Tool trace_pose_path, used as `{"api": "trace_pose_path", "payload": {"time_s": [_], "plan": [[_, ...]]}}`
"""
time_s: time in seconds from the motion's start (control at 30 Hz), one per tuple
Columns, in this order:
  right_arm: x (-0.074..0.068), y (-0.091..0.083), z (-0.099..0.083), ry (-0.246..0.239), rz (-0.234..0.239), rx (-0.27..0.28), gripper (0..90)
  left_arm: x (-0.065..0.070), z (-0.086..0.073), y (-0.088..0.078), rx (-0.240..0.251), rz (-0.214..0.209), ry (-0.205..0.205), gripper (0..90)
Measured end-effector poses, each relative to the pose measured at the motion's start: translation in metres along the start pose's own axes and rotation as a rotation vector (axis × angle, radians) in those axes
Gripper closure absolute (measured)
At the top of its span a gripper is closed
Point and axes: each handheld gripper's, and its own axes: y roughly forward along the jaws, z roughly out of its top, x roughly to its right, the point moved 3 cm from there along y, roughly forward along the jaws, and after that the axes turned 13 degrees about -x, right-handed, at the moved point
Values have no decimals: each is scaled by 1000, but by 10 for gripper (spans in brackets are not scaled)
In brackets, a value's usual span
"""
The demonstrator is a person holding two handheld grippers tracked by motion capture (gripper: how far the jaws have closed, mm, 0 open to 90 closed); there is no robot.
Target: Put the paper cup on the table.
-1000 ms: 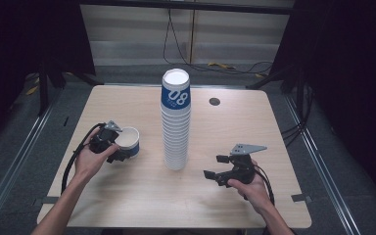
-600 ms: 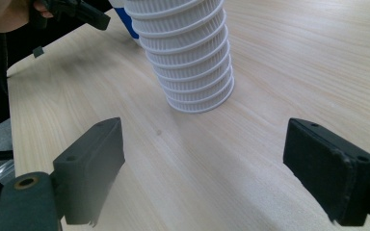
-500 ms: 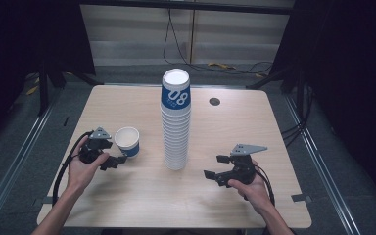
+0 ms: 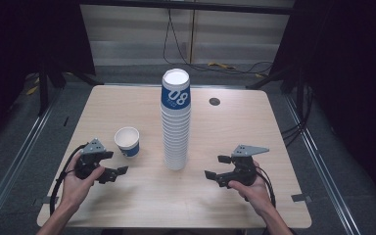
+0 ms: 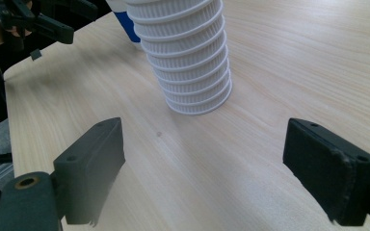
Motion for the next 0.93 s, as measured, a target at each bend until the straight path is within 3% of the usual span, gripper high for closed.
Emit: {"api": "trace_pose_path", "payload": {"time_s": [0.13,0.23,0.47,0.53,0.63,0.77,0.83,0.93], "plan": [[-2,-2,0,3,-14,15,146,14,-6,6,18,-20,6,156],[-3,-3,-5,9,-19,22,147,23,-10,11,57,-64,-30,156],[-7,-6,-14,33,-16,41,147,45,-9,23,81,-62,11,156],[-8,-5,-13,33,-15,49,146,49,-4,25,101,-56,10,156],[-10,-1,-13,33,-23,49,148,54,4,31,106,-97,-33,156],[-15,4,-14,17,-22,44,152,60,2,41,93,-107,-4,156],[-16,7,-15,16,-21,38,152,60,-1,43,96,-72,17,157],[-18,11,-16,2,-24,16,151,59,0,42,98,-80,8,157]]}}
